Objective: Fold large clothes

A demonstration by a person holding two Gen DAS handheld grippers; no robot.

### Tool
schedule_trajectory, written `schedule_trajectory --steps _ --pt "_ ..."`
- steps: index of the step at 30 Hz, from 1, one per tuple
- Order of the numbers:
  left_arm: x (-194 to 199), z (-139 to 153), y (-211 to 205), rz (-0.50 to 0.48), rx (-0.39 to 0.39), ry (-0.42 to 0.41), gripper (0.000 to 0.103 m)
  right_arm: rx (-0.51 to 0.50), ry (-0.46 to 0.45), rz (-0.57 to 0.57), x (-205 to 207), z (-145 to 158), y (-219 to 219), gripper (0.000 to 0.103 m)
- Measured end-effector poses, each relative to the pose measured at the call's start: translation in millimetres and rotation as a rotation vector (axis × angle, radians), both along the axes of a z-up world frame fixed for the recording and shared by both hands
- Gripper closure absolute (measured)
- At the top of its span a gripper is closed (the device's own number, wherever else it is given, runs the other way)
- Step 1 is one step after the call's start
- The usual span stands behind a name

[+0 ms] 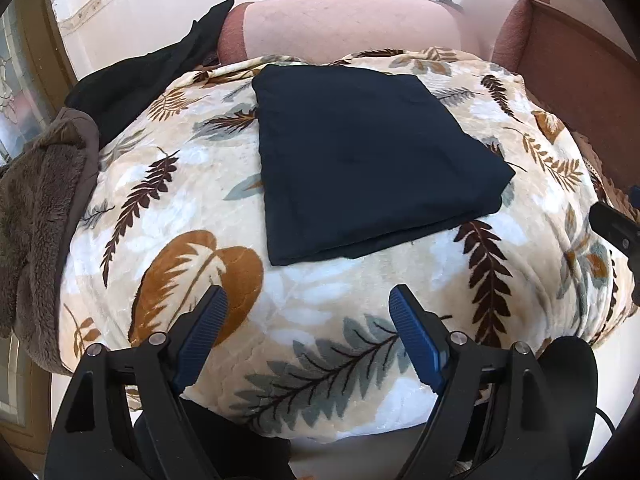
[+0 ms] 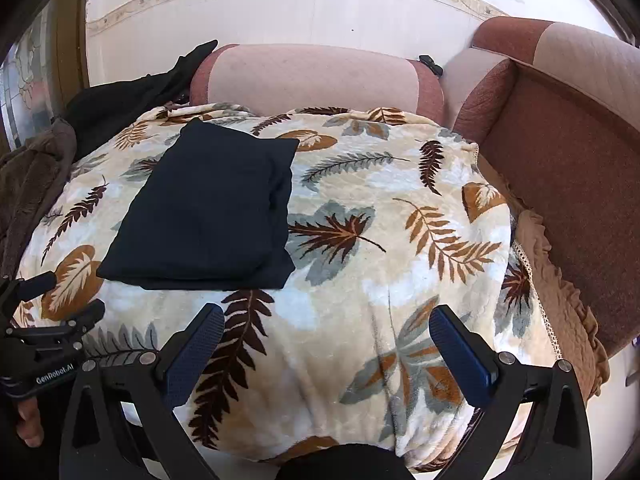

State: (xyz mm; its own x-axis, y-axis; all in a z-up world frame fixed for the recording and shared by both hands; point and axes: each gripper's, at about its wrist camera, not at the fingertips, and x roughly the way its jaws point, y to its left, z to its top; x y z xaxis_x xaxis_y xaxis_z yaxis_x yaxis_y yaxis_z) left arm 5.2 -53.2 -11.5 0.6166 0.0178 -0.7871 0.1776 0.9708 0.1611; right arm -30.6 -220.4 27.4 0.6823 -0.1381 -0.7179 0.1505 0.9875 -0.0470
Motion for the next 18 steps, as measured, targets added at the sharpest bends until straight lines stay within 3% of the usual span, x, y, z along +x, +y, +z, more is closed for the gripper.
schedule_trajectory --steps 18 --pt "-9.4 -6.6 -12.8 -0.066 -0.01 0.029 0.02 -0.004 0.002 -0.002 1.4 0.4 4.0 0.0"
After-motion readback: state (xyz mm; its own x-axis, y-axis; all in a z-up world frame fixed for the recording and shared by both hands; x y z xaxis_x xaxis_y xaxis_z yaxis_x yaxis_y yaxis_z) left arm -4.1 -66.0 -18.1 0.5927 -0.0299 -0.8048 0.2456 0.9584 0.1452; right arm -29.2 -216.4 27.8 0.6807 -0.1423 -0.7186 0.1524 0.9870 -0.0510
